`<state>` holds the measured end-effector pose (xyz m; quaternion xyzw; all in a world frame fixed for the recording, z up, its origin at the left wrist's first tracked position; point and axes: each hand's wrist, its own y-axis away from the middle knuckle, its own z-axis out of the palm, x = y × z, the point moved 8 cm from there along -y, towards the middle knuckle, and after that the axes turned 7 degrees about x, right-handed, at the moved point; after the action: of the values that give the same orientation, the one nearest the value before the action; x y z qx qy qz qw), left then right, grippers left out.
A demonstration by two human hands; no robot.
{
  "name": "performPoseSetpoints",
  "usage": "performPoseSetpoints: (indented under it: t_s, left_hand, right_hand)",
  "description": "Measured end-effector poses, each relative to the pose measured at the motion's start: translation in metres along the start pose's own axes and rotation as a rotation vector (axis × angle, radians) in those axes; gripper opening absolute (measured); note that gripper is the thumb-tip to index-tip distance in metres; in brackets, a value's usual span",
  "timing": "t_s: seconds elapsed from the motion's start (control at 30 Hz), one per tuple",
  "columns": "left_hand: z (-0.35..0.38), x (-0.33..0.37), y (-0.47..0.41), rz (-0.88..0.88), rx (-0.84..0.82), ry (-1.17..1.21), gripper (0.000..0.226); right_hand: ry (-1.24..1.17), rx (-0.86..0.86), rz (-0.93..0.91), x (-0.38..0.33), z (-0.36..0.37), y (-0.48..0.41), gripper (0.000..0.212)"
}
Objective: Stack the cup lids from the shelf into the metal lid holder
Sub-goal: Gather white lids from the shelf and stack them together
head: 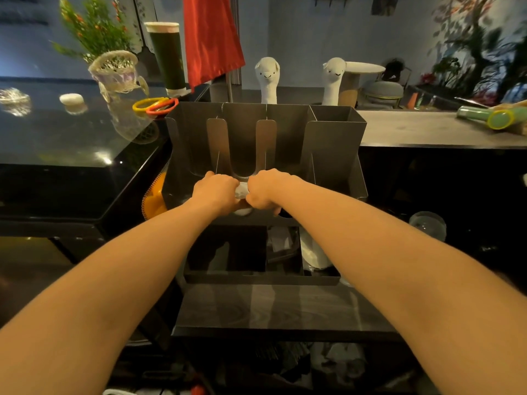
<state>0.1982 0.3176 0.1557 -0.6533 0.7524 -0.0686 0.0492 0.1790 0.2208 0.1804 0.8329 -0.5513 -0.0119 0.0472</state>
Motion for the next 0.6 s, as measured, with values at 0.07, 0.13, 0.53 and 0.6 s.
performPoseSetpoints:
  t_s: [0.07, 0.13, 0.53, 0.6]
  left_hand:
    - [0.002, -0.001, -0.002, 0.017, -0.036, -0.030, 0.045]
    - [0.004, -0.001, -0.003, 0.028, -0.078, -0.007, 0.040]
    - [-0.003, 0.001, 0.003, 0.116, -0.055, -0.143, 0.045]
    - [0.001, -0.001, 0.007, 0.128, -0.031, -0.171, 0.051]
  right_hand:
    - [-0.011, -0.035, 0.006, 0.001, 0.003, 0.000, 0.021]
    - [-0.001, -0.029, 0.004, 0.002, 0.005, 0.000, 0.020]
    - [0.095, -0.002, -0.032, 0.000, 0.018, -0.003, 0.021]
    - [0.094, -0.005, -0.033, 0.000, 0.020, -0.005, 0.025]
